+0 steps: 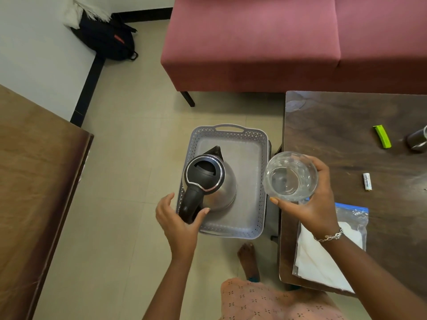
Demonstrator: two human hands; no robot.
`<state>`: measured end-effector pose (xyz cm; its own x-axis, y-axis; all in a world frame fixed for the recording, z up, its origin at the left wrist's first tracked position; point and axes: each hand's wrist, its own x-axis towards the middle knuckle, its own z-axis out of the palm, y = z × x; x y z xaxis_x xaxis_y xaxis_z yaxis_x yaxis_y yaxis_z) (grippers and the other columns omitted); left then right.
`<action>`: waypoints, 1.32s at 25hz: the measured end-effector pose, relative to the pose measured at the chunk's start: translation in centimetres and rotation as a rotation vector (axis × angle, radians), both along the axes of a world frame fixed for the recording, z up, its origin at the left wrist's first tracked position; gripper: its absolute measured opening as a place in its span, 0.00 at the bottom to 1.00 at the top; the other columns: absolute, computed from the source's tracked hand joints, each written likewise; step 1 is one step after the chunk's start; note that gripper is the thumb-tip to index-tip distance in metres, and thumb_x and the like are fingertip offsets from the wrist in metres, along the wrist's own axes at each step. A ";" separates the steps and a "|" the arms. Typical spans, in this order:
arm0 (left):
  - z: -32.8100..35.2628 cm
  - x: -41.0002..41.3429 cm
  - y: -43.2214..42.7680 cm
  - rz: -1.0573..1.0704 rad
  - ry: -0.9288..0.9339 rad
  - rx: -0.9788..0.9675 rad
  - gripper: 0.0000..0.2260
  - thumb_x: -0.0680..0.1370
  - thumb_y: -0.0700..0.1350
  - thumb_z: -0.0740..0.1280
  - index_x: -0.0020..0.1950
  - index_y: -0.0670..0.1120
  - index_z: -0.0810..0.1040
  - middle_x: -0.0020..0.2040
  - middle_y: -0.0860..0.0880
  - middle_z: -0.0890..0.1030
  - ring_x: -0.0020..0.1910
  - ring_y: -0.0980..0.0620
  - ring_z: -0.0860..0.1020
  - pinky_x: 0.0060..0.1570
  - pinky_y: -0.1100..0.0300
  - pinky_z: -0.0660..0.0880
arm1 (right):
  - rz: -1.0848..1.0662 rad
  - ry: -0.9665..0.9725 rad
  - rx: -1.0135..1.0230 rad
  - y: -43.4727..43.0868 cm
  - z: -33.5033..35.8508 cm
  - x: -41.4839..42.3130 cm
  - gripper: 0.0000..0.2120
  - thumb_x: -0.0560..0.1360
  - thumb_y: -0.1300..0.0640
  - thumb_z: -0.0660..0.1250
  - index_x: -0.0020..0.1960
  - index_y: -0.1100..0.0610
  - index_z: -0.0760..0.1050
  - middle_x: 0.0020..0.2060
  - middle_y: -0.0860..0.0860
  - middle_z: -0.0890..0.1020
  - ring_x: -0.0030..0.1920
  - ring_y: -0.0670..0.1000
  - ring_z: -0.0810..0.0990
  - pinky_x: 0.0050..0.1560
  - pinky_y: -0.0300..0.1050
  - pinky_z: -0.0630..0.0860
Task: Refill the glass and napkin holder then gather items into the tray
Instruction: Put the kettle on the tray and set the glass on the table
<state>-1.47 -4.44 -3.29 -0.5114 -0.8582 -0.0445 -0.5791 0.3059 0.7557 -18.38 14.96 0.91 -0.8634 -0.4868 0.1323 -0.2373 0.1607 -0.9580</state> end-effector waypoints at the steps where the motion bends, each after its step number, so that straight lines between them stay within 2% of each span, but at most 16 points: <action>1: 1.2 -0.5 0.8 -0.025 0.034 -0.086 0.36 0.65 0.59 0.72 0.64 0.40 0.65 0.63 0.41 0.69 0.65 0.45 0.65 0.65 0.63 0.62 | 0.001 0.006 -0.002 0.1 0.4 0.0 0.40 0.56 0.47 0.75 0.63 0.46 0.60 0.58 0.28 0.68 0.59 0.36 0.71 0.57 0.27 0.68; 2: 2.4 -1.2 1.7 -0.067 0.090 -0.120 0.38 0.67 0.64 0.68 0.66 0.41 0.63 0.65 0.39 0.67 0.67 0.46 0.64 0.67 0.65 0.60 | 0.002 0.006 -0.002 0.1 0.7 0.1 0.40 0.56 0.47 0.75 0.63 0.46 0.60 0.58 0.28 0.68 0.59 0.36 0.71 0.57 0.27 0.68; 4: 5.0 -3.1 4.0 -0.193 0.222 -0.058 0.36 0.70 0.65 0.63 0.68 0.43 0.62 0.68 0.40 0.66 0.70 0.48 0.63 0.70 0.60 0.60 | -0.005 0.000 -0.001 0.3 1.5 0.2 0.40 0.56 0.47 0.75 0.63 0.46 0.60 0.58 0.28 0.68 0.59 0.36 0.71 0.56 0.27 0.68; 6: 7.5 -5.2 6.5 -0.345 0.302 0.175 0.36 0.71 0.66 0.60 0.71 0.46 0.61 0.72 0.45 0.64 0.72 0.52 0.61 0.71 0.56 0.60 | -0.021 -0.004 -0.003 0.9 2.4 0.2 0.40 0.56 0.46 0.76 0.64 0.44 0.61 0.59 0.30 0.69 0.59 0.38 0.72 0.56 0.28 0.69; 8: 9.3 -7.3 9.0 -0.488 0.303 0.444 0.39 0.70 0.70 0.58 0.73 0.47 0.57 0.74 0.52 0.61 0.73 0.58 0.58 0.72 0.56 0.58 | -0.042 -0.013 -0.009 1.6 3.5 0.1 0.40 0.56 0.46 0.76 0.63 0.42 0.61 0.58 0.31 0.71 0.59 0.39 0.73 0.56 0.29 0.70; 11: 10.9 -9.7 11.8 -0.619 0.322 0.747 0.40 0.69 0.70 0.60 0.74 0.50 0.54 0.74 0.51 0.62 0.72 0.56 0.62 0.72 0.49 0.60 | -0.090 -0.033 -0.024 3.4 5.1 0.1 0.41 0.55 0.42 0.77 0.62 0.39 0.61 0.57 0.32 0.73 0.57 0.40 0.75 0.55 0.30 0.72; 13: 11.8 -10.8 12.9 -0.672 0.268 0.766 0.41 0.67 0.73 0.59 0.73 0.52 0.54 0.73 0.53 0.63 0.71 0.59 0.64 0.71 0.54 0.62 | -0.122 -0.061 -0.041 5.0 5.8 -0.2 0.41 0.56 0.38 0.76 0.63 0.44 0.62 0.57 0.34 0.73 0.58 0.43 0.75 0.56 0.35 0.74; 15: 12.7 -11.6 14.6 -0.738 0.234 0.724 0.43 0.66 0.75 0.56 0.74 0.53 0.54 0.74 0.55 0.62 0.70 0.63 0.62 0.70 0.61 0.61 | -0.159 -0.062 -0.038 7.3 6.2 -0.9 0.42 0.55 0.41 0.78 0.63 0.48 0.63 0.57 0.37 0.74 0.58 0.45 0.76 0.56 0.40 0.75; 17: 13.5 -12.4 16.7 -0.778 0.237 0.703 0.43 0.66 0.75 0.54 0.74 0.53 0.55 0.73 0.57 0.62 0.70 0.65 0.62 0.70 0.63 0.61 | -0.175 -0.056 -0.040 9.9 6.6 -1.8 0.40 0.54 0.48 0.79 0.62 0.44 0.64 0.56 0.35 0.75 0.57 0.43 0.76 0.55 0.36 0.75; 19: 14.0 -13.5 19.2 -0.776 0.246 0.710 0.43 0.65 0.76 0.54 0.73 0.53 0.57 0.71 0.59 0.64 0.69 0.66 0.64 0.67 0.68 0.63 | -0.180 -0.048 -0.042 12.6 6.9 -2.7 0.40 0.54 0.50 0.78 0.61 0.40 0.64 0.55 0.33 0.74 0.56 0.41 0.76 0.53 0.31 0.74; 21: 14.2 -14.7 22.1 -0.771 0.257 0.732 0.42 0.65 0.75 0.55 0.72 0.53 0.59 0.70 0.59 0.67 0.68 0.65 0.66 0.66 0.69 0.64 | -0.183 -0.057 -0.043 15.9 7.0 -3.6 0.40 0.54 0.52 0.79 0.61 0.41 0.64 0.55 0.34 0.75 0.56 0.42 0.77 0.51 0.31 0.74; 25: 14.1 -18.0 30.4 -0.767 0.281 0.720 0.41 0.67 0.74 0.56 0.71 0.49 0.63 0.70 0.54 0.69 0.69 0.59 0.67 0.68 0.63 0.64 | -0.177 -0.088 -0.056 24.6 6.7 -7.0 0.40 0.53 0.51 0.79 0.61 0.43 0.65 0.56 0.39 0.76 0.55 0.44 0.78 0.53 0.34 0.74; 27: 14.1 -19.7 35.0 -0.773 0.285 0.722 0.41 0.66 0.74 0.57 0.71 0.49 0.63 0.70 0.54 0.69 0.69 0.59 0.67 0.68 0.64 0.65 | -0.177 -0.084 -0.034 29.2 6.7 -8.8 0.40 0.53 0.50 0.79 0.61 0.41 0.64 0.57 0.42 0.76 0.57 0.45 0.77 0.56 0.34 0.72; 31: 14.2 -23.7 43.6 -0.811 0.282 0.756 0.40 0.66 0.73 0.59 0.71 0.49 0.63 0.65 0.59 0.74 0.66 0.61 0.70 0.63 0.66 0.68 | -0.201 -0.073 0.016 37.9 7.1 -12.2 0.41 0.53 0.49 0.79 0.59 0.35 0.63 0.57 0.40 0.76 0.55 0.43 0.77 0.53 0.31 0.72; 33: 14.5 -26.0 47.4 -0.856 0.280 0.807 0.40 0.67 0.72 0.60 0.70 0.48 0.62 0.63 0.65 0.74 0.64 0.64 0.71 0.58 0.72 0.68 | -0.249 -0.065 0.048 41.9 7.1 -14.1 0.41 0.52 0.49 0.79 0.59 0.34 0.63 0.57 0.39 0.76 0.55 0.42 0.77 0.52 0.30 0.72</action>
<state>-27.46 42.95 11.23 -0.9780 -0.0133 -0.2082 -0.2056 -0.1072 0.9727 -32.52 56.83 8.06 -0.9632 -0.2631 0.0546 -0.1232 0.2522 -0.9598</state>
